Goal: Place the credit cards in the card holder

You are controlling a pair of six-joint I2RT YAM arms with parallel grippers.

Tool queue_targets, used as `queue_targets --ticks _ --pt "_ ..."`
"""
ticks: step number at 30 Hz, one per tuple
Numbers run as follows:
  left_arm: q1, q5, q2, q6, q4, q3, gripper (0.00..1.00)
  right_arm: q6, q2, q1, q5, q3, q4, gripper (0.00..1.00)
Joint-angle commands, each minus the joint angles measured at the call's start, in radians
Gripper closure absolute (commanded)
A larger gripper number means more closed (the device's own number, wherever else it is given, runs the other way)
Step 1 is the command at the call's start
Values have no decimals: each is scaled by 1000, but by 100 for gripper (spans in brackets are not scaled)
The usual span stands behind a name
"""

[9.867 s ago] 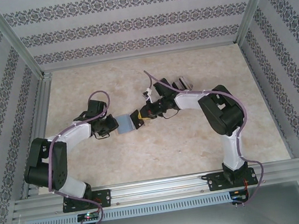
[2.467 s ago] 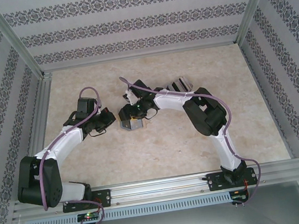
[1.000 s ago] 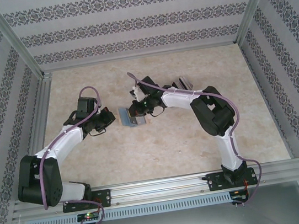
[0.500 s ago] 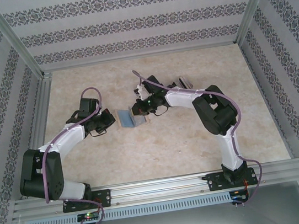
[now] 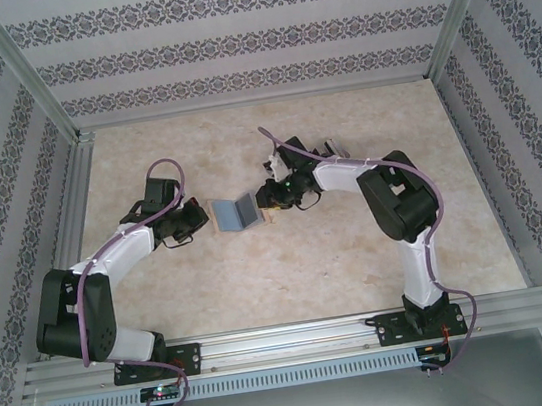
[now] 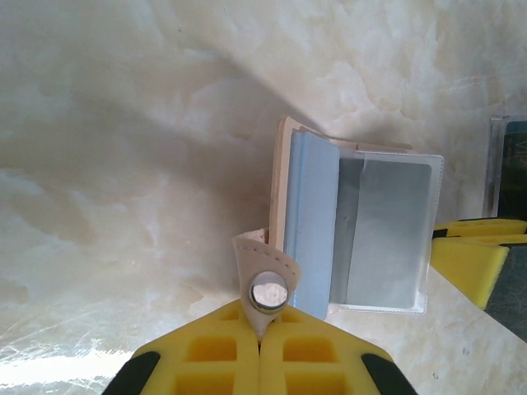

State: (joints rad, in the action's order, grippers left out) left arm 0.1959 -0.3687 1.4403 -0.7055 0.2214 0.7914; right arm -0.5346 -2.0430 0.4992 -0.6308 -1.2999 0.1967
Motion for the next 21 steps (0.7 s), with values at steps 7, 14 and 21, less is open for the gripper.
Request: queue_targets --ticks 7,14,21 --pt "-8 12 -26 21 19 -6 72 75 150 -67 34 32 50 66" --pt "-7 21 -77 25 45 26 63 133 283 -197 84 79 103 62" --pt "-6 -6 -72 9 6 62 61 175 397 -342 152 129 128 59"
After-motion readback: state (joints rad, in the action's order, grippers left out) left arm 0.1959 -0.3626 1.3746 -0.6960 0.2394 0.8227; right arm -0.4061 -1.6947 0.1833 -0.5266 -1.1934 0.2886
